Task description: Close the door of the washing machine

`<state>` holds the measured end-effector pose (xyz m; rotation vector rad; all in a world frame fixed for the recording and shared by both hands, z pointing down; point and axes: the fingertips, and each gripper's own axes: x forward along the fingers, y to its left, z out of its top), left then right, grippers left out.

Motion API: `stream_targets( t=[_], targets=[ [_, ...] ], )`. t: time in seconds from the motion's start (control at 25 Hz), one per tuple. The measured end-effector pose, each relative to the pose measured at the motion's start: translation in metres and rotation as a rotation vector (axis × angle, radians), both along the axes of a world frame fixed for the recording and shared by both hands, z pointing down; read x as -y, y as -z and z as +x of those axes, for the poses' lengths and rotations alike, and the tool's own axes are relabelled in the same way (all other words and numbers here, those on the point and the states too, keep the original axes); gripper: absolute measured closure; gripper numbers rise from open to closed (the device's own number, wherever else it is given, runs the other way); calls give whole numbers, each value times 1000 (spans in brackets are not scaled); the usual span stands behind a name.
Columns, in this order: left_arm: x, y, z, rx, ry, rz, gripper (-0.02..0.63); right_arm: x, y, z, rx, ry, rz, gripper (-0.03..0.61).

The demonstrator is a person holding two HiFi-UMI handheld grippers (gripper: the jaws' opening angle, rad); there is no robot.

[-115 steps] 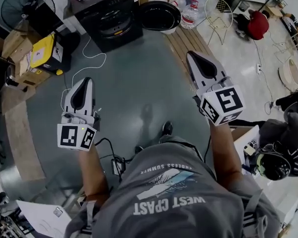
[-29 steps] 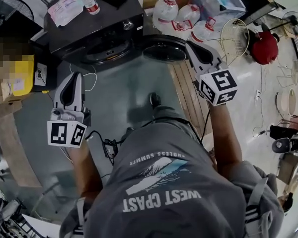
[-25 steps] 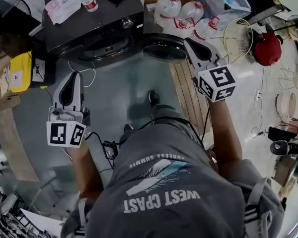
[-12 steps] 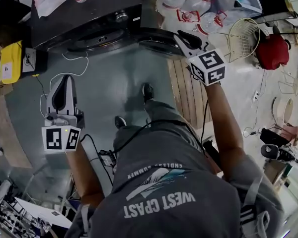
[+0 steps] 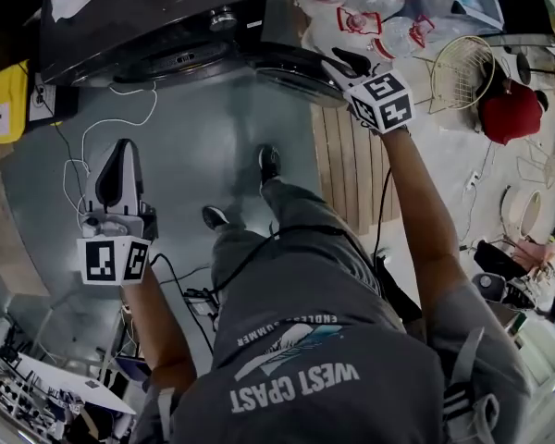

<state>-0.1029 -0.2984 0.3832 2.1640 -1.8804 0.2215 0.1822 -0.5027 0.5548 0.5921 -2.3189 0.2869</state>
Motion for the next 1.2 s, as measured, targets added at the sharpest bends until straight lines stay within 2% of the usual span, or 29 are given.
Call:
stream_targets(
  t=[0.6, 0.88, 1.2],
  targets=[
    [14, -53, -1, -60, 26, -76, 584, 22, -139, 10, -197, 120, -222, 411],
    [-5, -61, -12, -72, 42, -93, 584, 19, -161, 11, -250, 112, -258, 415],
    [-15, -64, -21, -82, 66, -79, 584, 19, -164, 14, -299, 95, -259, 424]
  ],
)
